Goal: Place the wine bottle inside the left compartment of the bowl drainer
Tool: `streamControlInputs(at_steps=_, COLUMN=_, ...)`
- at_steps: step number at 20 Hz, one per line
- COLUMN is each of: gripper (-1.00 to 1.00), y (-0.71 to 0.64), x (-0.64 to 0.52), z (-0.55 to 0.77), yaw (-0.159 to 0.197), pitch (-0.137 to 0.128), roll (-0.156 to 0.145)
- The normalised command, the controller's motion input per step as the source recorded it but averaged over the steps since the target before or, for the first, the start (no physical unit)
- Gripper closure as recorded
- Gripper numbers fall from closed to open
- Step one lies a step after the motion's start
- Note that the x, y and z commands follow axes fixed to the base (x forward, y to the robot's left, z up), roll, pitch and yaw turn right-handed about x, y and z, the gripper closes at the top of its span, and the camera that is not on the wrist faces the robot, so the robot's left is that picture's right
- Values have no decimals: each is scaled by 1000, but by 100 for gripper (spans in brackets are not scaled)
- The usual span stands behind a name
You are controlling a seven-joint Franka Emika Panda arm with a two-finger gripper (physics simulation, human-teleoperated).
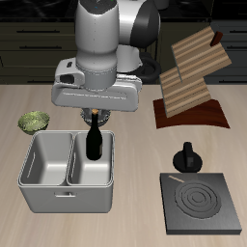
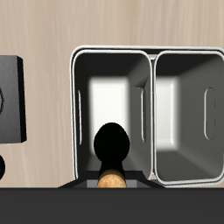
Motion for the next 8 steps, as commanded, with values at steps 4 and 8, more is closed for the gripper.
streamControlInputs(at_steps=4, gripper=-100, y=17, x=-41, z=-184, yaw=14, pitch=27, roll=-35)
streamControlInputs(at_steps=8, gripper=-100, y=38, x=-25, z=17, yaw=5, pitch=-5, roll=14)
